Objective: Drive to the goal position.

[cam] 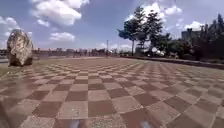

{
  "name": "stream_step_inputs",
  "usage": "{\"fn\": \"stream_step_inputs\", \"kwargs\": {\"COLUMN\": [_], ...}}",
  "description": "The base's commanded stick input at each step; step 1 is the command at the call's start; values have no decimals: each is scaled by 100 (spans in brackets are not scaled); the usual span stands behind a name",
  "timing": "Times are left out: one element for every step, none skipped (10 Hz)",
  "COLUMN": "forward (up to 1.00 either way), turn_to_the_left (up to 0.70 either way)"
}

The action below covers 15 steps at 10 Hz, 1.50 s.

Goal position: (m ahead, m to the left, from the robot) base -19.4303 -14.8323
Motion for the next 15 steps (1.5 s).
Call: {"fn": "stream_step_inputs", "kwargs": {"forward": [0,0,0,0,0,0,0,0,0,0,0,0,0,0,0], "turn_to_the_left": [-45,-45,-45,-45,-45,-45,-45,-45,-45,-45,-45,-45,-45,-45,-45]}}
